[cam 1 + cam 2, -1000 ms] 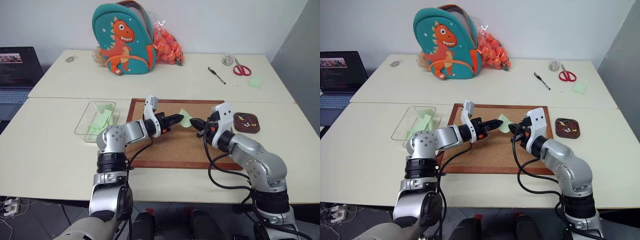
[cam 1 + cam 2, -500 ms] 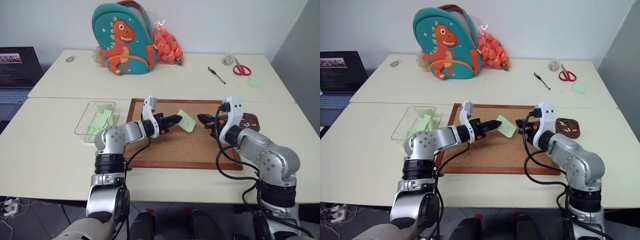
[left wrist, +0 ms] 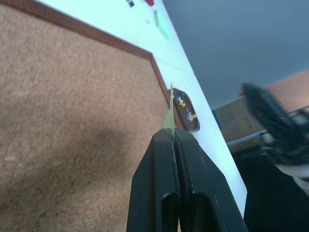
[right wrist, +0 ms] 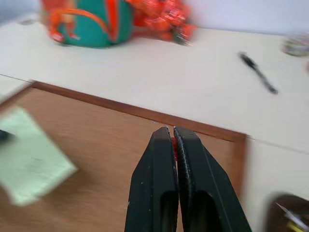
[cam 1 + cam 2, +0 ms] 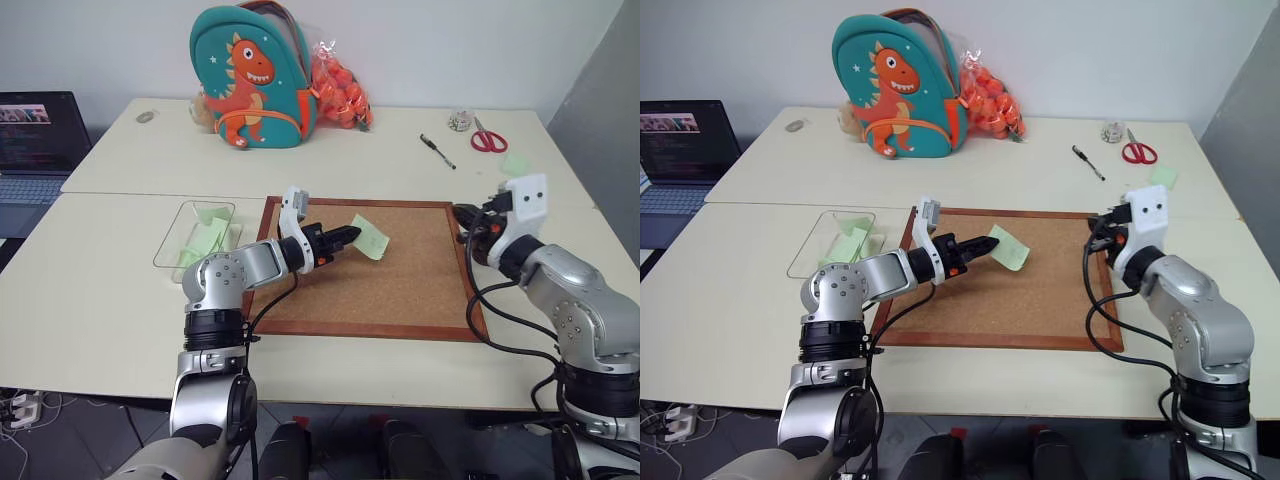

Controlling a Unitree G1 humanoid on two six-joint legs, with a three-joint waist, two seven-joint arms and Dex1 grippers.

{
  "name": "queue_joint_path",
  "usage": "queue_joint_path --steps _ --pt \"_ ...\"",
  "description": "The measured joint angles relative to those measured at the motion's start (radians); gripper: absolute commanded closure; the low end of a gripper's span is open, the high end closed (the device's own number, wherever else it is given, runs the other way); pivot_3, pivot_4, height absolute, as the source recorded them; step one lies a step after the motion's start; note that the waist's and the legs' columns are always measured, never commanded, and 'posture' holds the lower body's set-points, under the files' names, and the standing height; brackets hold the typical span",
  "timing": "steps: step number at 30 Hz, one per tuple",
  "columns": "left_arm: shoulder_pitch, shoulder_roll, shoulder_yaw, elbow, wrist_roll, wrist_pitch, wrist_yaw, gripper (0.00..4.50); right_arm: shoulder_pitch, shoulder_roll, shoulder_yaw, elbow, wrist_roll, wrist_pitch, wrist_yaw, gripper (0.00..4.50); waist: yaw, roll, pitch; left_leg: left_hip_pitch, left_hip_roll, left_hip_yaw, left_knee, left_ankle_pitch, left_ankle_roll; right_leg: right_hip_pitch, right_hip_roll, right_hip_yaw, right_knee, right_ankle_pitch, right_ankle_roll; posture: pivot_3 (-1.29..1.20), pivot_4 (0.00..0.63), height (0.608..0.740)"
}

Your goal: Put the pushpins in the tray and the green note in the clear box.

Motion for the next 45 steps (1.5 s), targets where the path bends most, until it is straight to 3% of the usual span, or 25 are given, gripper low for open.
queue_joint_path --steps 6,15,25,29,35,45 --pt "0.0 -0.002 -0.013 -0.013 0.0 -0.009 -0.016 4.48 -0.006 -0.045 0.01 0.238 -0.106 -0.095 0.007 4.5 -0.005 0.0 0.0 0.001 0.001 0.001 0.0 0.001 -0.001 0.0 0.001 0.001 0.0 0.0 0.0 0.0 0.15 0.74" --pt "0.008 -0.002 -0.017 -0.035 0.0 -0.013 -0.015 4.5 -0.083 -0.049 0.017 0.51 -0.18 -0.244 0.038 2.63 -0.004 0.0 0.0 0.0 0.0 0.002 0.0 0.002 -0.003 0.0 0.001 0.002 0.0 0.0 0.0 0.0 0.15 0.74" --pt "0.014 0.014 -0.01 -0.053 0.005 -0.04 -0.008 4.5 -0.054 -0.029 -0.026 0.451 -0.144 -0.249 0.054 0.59 -0.004 0.0 0.0 0.0 0.001 0.002 0.0 0.002 -0.003 0.0 0.001 0.002 0.0 0.0 0.0 0.0 0.15 0.74" --pt "0.013 0.084 -0.011 -0.108 0.076 -0.147 0.012 4.5 0.006 -0.029 -0.03 0.244 -0.072 -0.22 0.118 0.59 -0.008 0.0 0.0 0.001 0.002 0.002 0.0 0.002 -0.003 0.0 0.001 0.002 0.0 0.0 0.0 0.0 0.15 0.74" --pt "0.054 0.205 -0.016 -0.176 0.296 -0.375 0.118 4.5 0.028 0.007 -0.003 -0.047 0.138 -0.072 0.216 0.59 -0.004 0.0 0.0 0.001 0.002 0.0 0.0 0.001 -0.003 0.001 0.001 0.001 0.0 0.0 0.0 0.0 0.15 0.74" --pt "0.209 0.256 0.083 -0.32 0.481 -0.466 0.344 4.5 -0.023 0.031 0.072 -0.062 0.188 -0.026 0.231 0.59 0.004 0.0 0.0 0.0 0.002 -0.001 0.001 -0.001 0.001 0.001 -0.002 0.0 -0.001 0.0 0.001 0.0 0.15 0.74"
